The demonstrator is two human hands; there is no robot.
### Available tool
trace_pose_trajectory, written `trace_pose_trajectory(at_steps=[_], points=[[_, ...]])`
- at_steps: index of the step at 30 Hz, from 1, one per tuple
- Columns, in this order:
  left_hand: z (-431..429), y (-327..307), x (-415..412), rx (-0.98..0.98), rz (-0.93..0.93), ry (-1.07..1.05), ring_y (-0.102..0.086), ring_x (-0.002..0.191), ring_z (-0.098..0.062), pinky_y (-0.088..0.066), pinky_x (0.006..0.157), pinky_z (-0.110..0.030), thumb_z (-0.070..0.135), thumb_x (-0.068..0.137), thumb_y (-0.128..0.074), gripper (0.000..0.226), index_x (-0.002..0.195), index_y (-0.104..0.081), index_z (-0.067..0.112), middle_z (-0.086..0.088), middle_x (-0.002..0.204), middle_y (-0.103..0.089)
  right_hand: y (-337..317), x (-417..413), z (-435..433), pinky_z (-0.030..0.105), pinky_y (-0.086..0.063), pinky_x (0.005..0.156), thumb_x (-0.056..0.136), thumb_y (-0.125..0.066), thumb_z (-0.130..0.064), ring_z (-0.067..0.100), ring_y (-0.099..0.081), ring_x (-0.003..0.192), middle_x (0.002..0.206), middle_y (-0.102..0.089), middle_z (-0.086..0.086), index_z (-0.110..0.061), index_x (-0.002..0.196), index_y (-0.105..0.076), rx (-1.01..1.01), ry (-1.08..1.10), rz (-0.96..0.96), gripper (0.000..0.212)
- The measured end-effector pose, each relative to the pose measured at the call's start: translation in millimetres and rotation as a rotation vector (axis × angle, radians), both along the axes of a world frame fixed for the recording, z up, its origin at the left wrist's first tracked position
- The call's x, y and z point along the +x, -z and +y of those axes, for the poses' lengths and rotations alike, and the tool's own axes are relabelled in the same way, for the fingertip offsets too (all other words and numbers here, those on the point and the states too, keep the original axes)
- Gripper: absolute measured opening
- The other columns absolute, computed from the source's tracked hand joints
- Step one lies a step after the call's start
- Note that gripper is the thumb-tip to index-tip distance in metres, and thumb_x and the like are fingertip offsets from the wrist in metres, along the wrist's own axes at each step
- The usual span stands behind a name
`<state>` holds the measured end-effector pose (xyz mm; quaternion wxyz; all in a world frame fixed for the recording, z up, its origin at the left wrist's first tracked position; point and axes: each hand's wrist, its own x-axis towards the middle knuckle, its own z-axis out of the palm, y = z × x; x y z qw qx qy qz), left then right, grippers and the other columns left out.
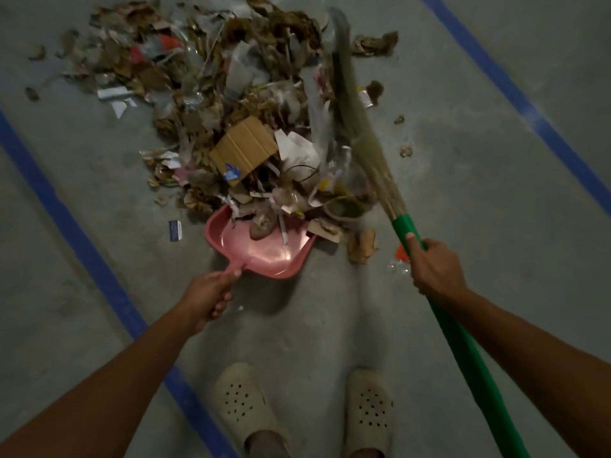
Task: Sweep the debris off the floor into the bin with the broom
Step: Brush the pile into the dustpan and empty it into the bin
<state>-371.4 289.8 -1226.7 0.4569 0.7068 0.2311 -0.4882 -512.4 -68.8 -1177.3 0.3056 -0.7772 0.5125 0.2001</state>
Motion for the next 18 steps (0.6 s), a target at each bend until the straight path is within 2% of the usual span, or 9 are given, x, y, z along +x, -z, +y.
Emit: trace_pose_trajectory(at_steps=[3, 6, 8, 10, 12, 14, 16, 18], points=[[15.8, -5.5, 13.5, 0.037, 0.006, -0.011, -0.028, 0.033, -0.008, -0.019, 0.037, -0.012, 0.029, 0.097, -0.058, 0.021, 0.082, -0.055, 0.015, -0.001, 0.051, -0.043, 1.6, 45.1, -17.1, 0.029, -0.045, 0.051, 0.102, -0.032, -0.056, 0.024, -0.061, 0.056, 0.071, -0.063, 0.012, -0.006, 0.085, -0.060, 0.031, 0.147, 0.007, 0.060], [9.1, -0.6, 45.3, 0.074, 0.021, 0.042, -0.034, 0.030, -0.012, -0.024, 0.034, -0.013, 0.032, 0.099, -0.055, 0.028, 0.079, -0.052, 0.012, -0.005, 0.050, -0.048, 21.0, 109.9, -23.1, 0.029, -0.047, 0.052, 0.101, -0.036, -0.056, 0.023, -0.058, 0.058, 0.076, -0.061, 0.011, -0.006, 0.086, -0.058, 0.176, 0.312, -0.019, 0.056], [-3.9, 6.7, 73.5, 0.102, 0.075, 0.104, -0.042, 0.031, -0.014, -0.030, 0.032, -0.015, 0.037, 0.101, -0.051, 0.034, 0.082, -0.051, 0.009, -0.008, 0.053, -0.051, 30.5, 142.9, -14.1, 0.032, -0.052, 0.058, 0.101, -0.037, -0.054, 0.022, -0.058, 0.065, 0.086, -0.059, 0.012, -0.005, 0.099, -0.059, 0.215, 0.245, -0.005, 0.054], [-21.2, 14.2, 97.5, 0.141, 0.119, 0.189, -0.046, 0.032, -0.015, -0.034, 0.032, -0.017, 0.039, 0.103, -0.045, 0.038, 0.083, -0.049, 0.008, -0.010, 0.054, -0.052, 38.1, 163.1, -1.2, 0.027, -0.049, 0.071, 0.103, -0.035, -0.046, 0.021, -0.052, 0.076, 0.093, -0.051, 0.013, 0.001, 0.125, -0.055, 0.261, 0.115, -0.043, 0.056], [-42.3, 18.3, 111.3, 0.166, 0.107, 0.231, -0.044, 0.034, -0.016, -0.034, 0.038, -0.018, 0.038, 0.103, -0.042, 0.039, 0.078, -0.047, 0.009, -0.007, 0.051, -0.048, 40.7, 162.9, 13.5, 0.019, -0.037, 0.060, 0.106, -0.033, -0.036, 0.022, -0.039, 0.070, 0.079, -0.040, 0.009, 0.008, 0.140, -0.042, 0.323, -0.030, -0.077, 0.056], [-64.5, 20.3, 114.5, 0.152, 0.012, 0.224, -0.036, 0.039, -0.016, -0.027, 0.042, -0.018, 0.041, 0.100, -0.046, 0.040, 0.071, -0.045, 0.014, -0.006, 0.054, -0.040, 40.1, 151.2, 28.1, 0.019, -0.039, 0.046, 0.106, -0.033, -0.036, 0.015, -0.039, 0.059, 0.071, -0.039, 0.001, 0.007, 0.132, -0.050, 0.279, -0.122, -0.042, 0.053], [-81.7, 21.3, 110.3, 0.134, -0.094, 0.185, -0.033, 0.035, -0.015, -0.025, 0.039, -0.016, 0.047, 0.097, -0.052, 0.042, 0.070, -0.045, 0.015, -0.006, 0.056, -0.039, 40.8, 137.3, 45.8, 0.020, -0.037, 0.034, 0.105, -0.031, -0.045, 0.013, -0.050, 0.051, 0.067, -0.052, 0.005, 0.000, 0.106, -0.063, 0.198, -0.239, 0.018, 0.055], [-88.4, 20.4, 101.9, 0.140, -0.171, 0.151, -0.036, 0.034, -0.015, -0.027, 0.037, -0.016, 0.053, 0.095, -0.054, 0.046, 0.070, -0.049, 0.014, -0.006, 0.055, -0.044, 38.2, 124.3, 59.3, 0.020, -0.041, 0.038, 0.103, -0.032, -0.053, 0.018, -0.058, 0.050, 0.065, -0.060, 0.009, -0.003, 0.085, -0.064, 0.141, -0.291, 0.039, 0.062]])
